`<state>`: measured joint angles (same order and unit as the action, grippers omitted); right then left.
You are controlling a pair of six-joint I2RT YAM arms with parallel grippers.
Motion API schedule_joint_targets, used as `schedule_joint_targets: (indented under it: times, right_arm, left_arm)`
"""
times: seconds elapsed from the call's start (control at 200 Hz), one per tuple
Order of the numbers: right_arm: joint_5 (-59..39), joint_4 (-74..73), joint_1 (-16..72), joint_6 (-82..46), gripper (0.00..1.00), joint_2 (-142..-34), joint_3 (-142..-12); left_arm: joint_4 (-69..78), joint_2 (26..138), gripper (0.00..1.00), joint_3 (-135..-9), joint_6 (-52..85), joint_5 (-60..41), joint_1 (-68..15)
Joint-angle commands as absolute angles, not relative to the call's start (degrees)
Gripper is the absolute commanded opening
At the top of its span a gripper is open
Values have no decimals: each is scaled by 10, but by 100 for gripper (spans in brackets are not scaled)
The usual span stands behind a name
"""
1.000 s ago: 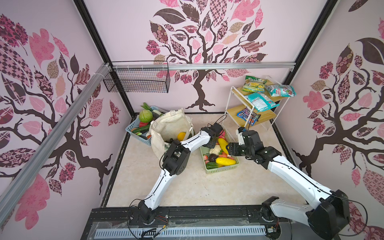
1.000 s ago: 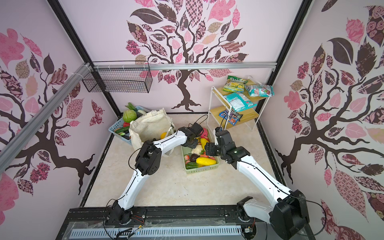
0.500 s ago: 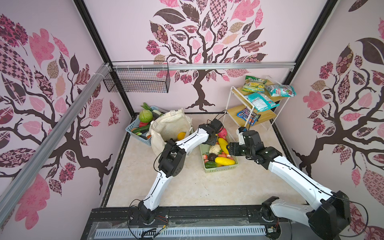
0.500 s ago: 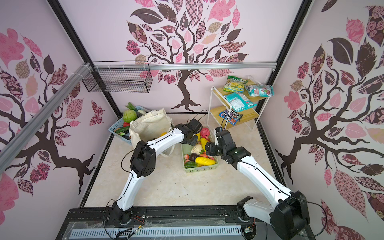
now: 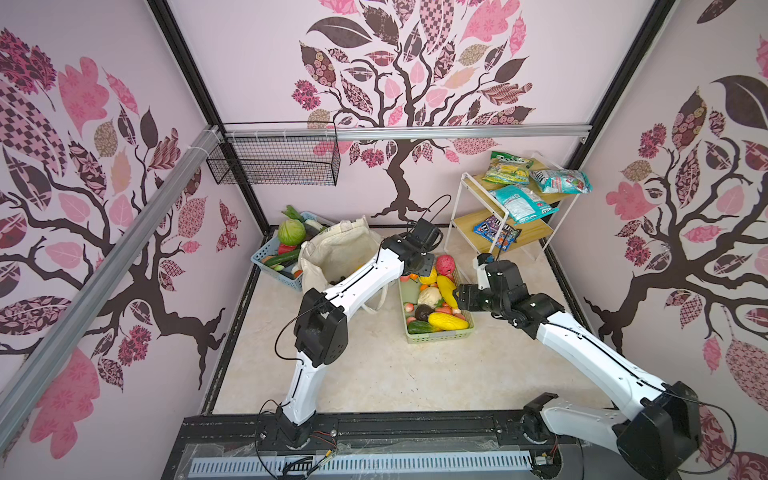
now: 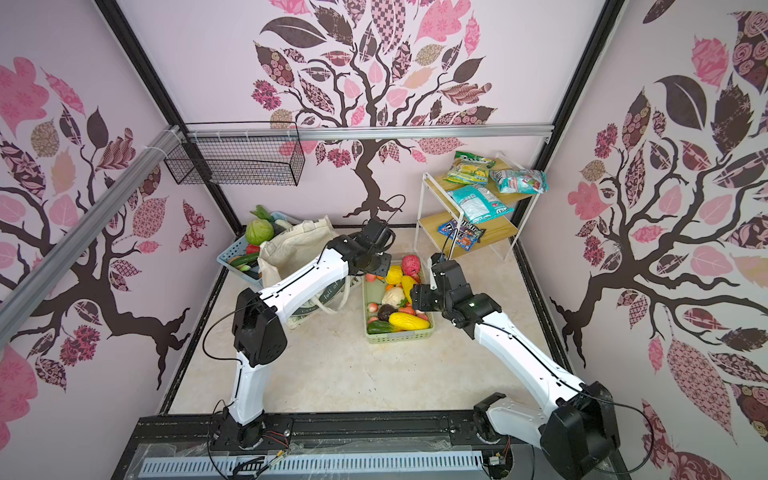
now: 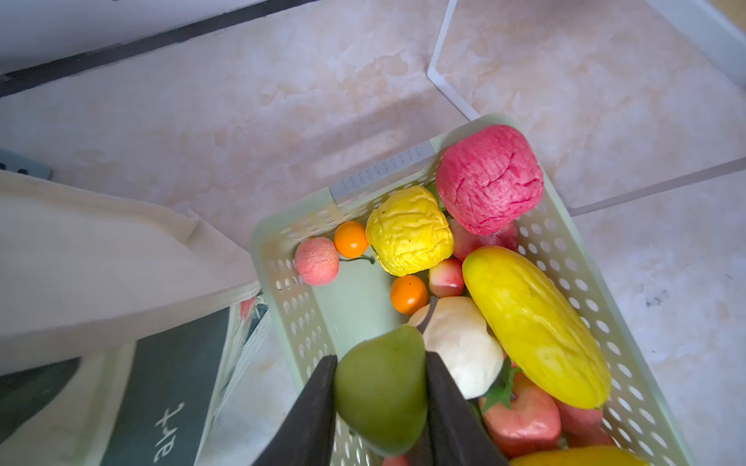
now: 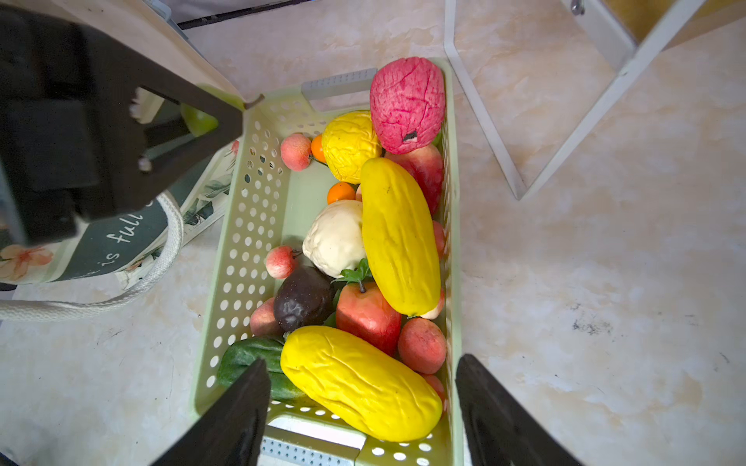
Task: Place the food into the grocery bag and tie it
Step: 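Carry the green lime over the tote bag and open the left gripper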
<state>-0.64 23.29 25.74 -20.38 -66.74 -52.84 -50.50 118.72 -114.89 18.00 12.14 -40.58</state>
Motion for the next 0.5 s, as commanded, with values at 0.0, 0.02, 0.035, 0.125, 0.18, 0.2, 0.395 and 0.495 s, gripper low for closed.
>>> schedule_joint_targets:
  times: [0.0, 0.02, 0.035, 0.125, 0.18, 0.2, 0.395, 0.495]
  right_arm:
    - [-3, 228, 256, -201, 75, -658, -535]
    - [-3, 228, 256, -201, 75, -658, -535]
    - [-4, 228, 256, -201, 75, -658, -535]
    - [-7, 226, 256, -201, 75, -660, -536]
    - [-9, 225, 256, -201, 75, -662, -537]
    - [-10, 224, 256, -201, 75, -662, -537]
    - [-21, 219, 256, -201, 75, -675, -551]
    - [-27, 214, 256, -201, 75, -680, -556]
  left_arm:
    - [-492, 1147, 36, -1128, 184, 113, -396]
    - [-492, 1142, 37, -1127, 184, 113, -395]
    - [-491, 1139, 37, -1126, 184, 112, -395]
    - [-493, 1117, 37, -1124, 182, 113, -392]
    - [-494, 1103, 37, -1123, 181, 115, -388]
    - [-494, 1099, 37, -1122, 180, 116, -386]
    - [-495, 1049, 37, -1094, 174, 128, -357]
    - [-496, 1023, 38, -1077, 168, 145, -339]
